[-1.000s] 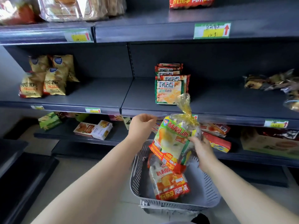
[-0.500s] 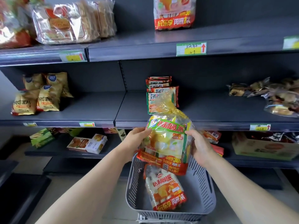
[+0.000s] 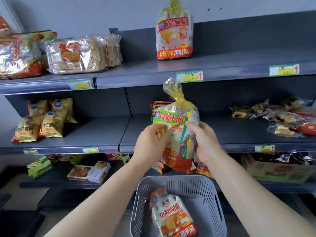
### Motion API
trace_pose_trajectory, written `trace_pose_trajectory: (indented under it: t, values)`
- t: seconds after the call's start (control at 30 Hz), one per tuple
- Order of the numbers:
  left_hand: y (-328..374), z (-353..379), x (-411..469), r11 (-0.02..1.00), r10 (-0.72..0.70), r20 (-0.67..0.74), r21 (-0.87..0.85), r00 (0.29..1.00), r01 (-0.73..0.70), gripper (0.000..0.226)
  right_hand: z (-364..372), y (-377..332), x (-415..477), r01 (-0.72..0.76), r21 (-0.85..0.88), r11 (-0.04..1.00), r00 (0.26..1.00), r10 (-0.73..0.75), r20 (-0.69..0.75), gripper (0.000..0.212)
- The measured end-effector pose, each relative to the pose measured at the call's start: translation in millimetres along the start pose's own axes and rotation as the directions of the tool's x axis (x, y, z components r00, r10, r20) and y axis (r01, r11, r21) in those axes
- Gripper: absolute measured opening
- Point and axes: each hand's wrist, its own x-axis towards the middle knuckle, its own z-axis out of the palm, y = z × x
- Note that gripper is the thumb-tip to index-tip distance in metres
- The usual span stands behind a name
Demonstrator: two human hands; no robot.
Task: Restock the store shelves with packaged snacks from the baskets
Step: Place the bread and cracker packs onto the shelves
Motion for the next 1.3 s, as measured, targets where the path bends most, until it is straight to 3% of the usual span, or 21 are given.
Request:
trace_pose_trajectory:
  t: [0.07, 0.13, 0.23, 0.3, 0.37, 0.43, 0.53, 0.6, 0.67, 0.77, 0.97, 1.03, 1.13, 1.27, 1.3]
  values:
    - [15.9, -0.8, -0.7, 0.998, 0.056, 0.094, -0.018, 0.994, -0.054, 0.069, 9.8, -17.5, -3.8, 0.075, -0.022, 0.997, 0.997, -0.076, -0.011, 0.031]
    - [26.9, -3.8, 2.0, 0.995, 0.096, 0.093, -0.013, 0.991, -0.095, 0.086, 20.6, -35.4, -12.6, 0.144, -0.106, 0.984, 0.989, -0.138, 0.057, 0.037]
    - [36.7, -18.4, 10.1, 0.984, 0.051, -0.047, -0.166, 0.998, -0.058, 0.056, 29.2, -60.4, -25.1, 0.232, -0.225, 0.946, 0.933, -0.151, 0.326, 0.036]
    - [39.8, -34.0, 18.8, 0.907, -0.085, -0.051, -0.417, 0.995, 0.056, 0.034, 27.2, -76.3, -26.0, 0.277, -0.169, 0.946, 0.898, -0.192, 0.395, 0.034]
    - [34.8, -52.2, 30.5, 0.719, -0.228, 0.061, -0.662, 0.972, 0.210, 0.023, 23.5, -85.8, -21.0, 0.296, -0.004, 0.955, 0.915, -0.283, 0.289, 0.024]
    - [26.9, -64.4, 38.5, 0.572, -0.287, 0.180, -0.756, 0.941, 0.319, 0.027, 17.3, -82.4, -11.8, 0.350, -0.052, 0.935, 0.930, -0.340, 0.140, 0.026]
    - [19.5, -66.9, 40.3, 0.491, -0.276, 0.284, -0.780, 0.918, 0.389, 0.031, 7.9, -58.9, -1.4, 0.201, -0.316, 0.927, 0.979, -0.176, 0.105, 0.069]
    - [18.1, -66.6, 41.4, 0.458, -0.230, 0.328, -0.794, 0.916, 0.399, 0.030, 5.8, -47.4, -1.5, 0.025, -0.282, 0.959, 0.983, 0.027, 0.179, 0.078]
    - [20.0, -67.7, 45.0, 0.478, -0.209, 0.344, -0.781, 0.915, 0.403, 0.033, 7.8, -46.9, -1.0, -0.009, -0.199, 0.980, 0.967, 0.059, 0.246, 0.059]
    - [28.8, -73.6, 56.9, 0.532, -0.181, 0.331, -0.759, 0.926, 0.375, 0.043, 13.5, -56.5, 4.7, 0.116, -0.091, 0.989, 0.973, -0.095, 0.211, 0.043]
    - [61.3, -92.7, 85.7, 0.850, 0.032, 0.281, -0.513, 0.959, 0.121, 0.063, 41.7, -100.9, 21.9, 0.326, -0.001, 0.945, 0.939, -0.324, 0.117, 0.036]
    - [74.7, -94.1, 100.1, 0.839, 0.056, 0.181, -0.542, 0.982, 0.052, 0.068, 51.7, -123.0, 33.6, 0.363, -0.056, 0.930, 0.921, -0.348, 0.176, 0.049]
    - [92.0, -103.5, 134.7, 0.732, 0.022, 0.030, -0.681, 0.999, 0.004, 0.072, 62.4, -166.3, 54.4, 0.364, -0.205, 0.909, 0.903, -0.291, 0.315, 0.070]
    - [106.0, -115.8, 191.1, 0.716, -0.064, -0.081, -0.698, 0.995, -0.011, 0.082, 62.2, -220.5, 105.5, 0.435, -0.352, 0.829, 0.896, -0.359, 0.262, 0.035]
    - [107.9, -115.1, 205.3, 0.715, -0.078, -0.091, -0.699, 0.993, -0.008, 0.078, 59.6, -230.5, 123.8, 0.422, -0.394, 0.817, 0.905, -0.354, 0.236, 0.034]
